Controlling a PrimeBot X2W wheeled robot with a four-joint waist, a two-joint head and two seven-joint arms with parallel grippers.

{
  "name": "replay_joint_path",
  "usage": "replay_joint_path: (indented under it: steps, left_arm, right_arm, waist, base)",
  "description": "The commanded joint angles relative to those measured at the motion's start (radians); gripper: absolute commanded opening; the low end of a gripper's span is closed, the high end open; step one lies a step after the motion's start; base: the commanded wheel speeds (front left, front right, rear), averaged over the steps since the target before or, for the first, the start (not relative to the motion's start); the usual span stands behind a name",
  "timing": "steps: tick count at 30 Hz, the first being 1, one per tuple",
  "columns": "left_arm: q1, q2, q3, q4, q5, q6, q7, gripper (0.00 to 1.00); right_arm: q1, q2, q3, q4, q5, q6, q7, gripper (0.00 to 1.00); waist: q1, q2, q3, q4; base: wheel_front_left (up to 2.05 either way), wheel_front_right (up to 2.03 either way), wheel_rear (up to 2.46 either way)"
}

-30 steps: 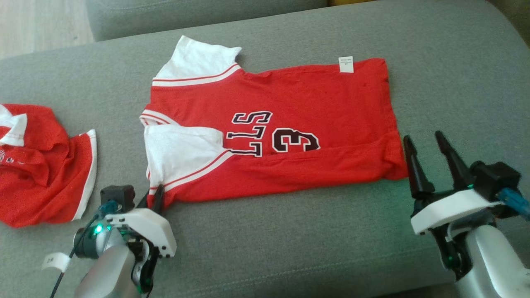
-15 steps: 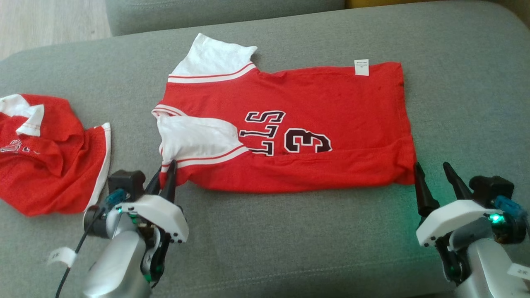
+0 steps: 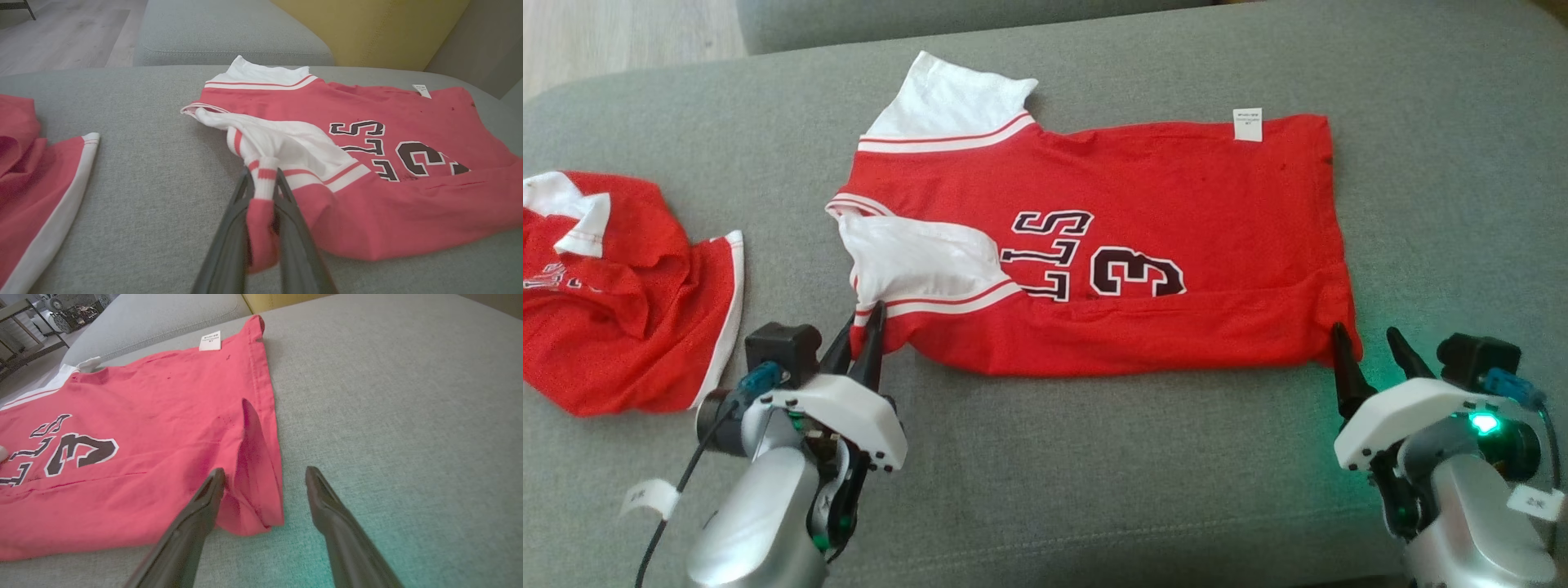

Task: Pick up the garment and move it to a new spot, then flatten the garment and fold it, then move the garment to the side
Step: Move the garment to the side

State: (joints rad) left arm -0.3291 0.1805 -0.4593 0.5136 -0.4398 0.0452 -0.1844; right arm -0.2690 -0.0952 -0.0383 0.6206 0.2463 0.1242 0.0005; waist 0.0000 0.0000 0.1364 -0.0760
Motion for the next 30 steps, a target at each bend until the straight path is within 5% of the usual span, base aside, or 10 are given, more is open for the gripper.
replay_joint_path:
  steps: [1, 12, 13, 14, 15, 30]
  left_arm:
    - [-0.025, 0.028, 0.03, -0.039, 0.012, 0.008, 0.001, 0.0]
    - [-0.043, 0.033, 0.014, -0.076, 0.017, 0.019, 0.021, 0.0]
    - [-0.045, 0.034, 0.013, -0.076, 0.017, 0.019, 0.022, 0.0]
    - [-0.046, 0.035, 0.013, -0.077, 0.016, 0.019, 0.023, 0.0]
    - [-0.048, 0.036, 0.012, -0.076, 0.016, 0.02, 0.023, 0.0]
    - [-0.005, 0.052, -0.007, -0.027, -0.004, 0.014, 0.054, 0.0]
  right_arm:
    - [-0.049, -0.002, 0.021, -0.013, 0.004, 0.007, -0.002, 1.0]
    - [-0.13, -0.013, 0.036, 0.129, 0.053, 0.007, -0.007, 1.0]
    - [-0.135, -0.013, 0.043, 0.14, 0.064, 0.007, -0.002, 0.87]
    - [-0.139, -0.013, 0.053, 0.149, 0.076, 0.007, 0.004, 0.34]
    - [-0.143, -0.015, 0.069, 0.156, 0.084, 0.007, 0.009, 0.0]
    - [-0.134, -0.148, 0.226, 0.143, 0.19, 0.007, 0.016, 0.0]
  waist:
    - [0.0, 0.0, 0.005, 0.003]
    - [0.0, 0.0, 0.049, 0.025]
    - [0.0, 0.0, 0.051, 0.026]
    - [0.0, 0.0, 0.053, 0.027]
    - [0.0, 0.0, 0.054, 0.028]
    - [0.0, 0.0, -0.034, 0.03]
  base:
    - [0.0, 0.0, 0.0]
    - [0.0, 0.0, 0.0]
    - [0.0, 0.0, 0.0]
    - [0.0, 0.0, 0.0]
    - [0.0, 0.0, 0.0]
    - [0.0, 0.0, 0.0]
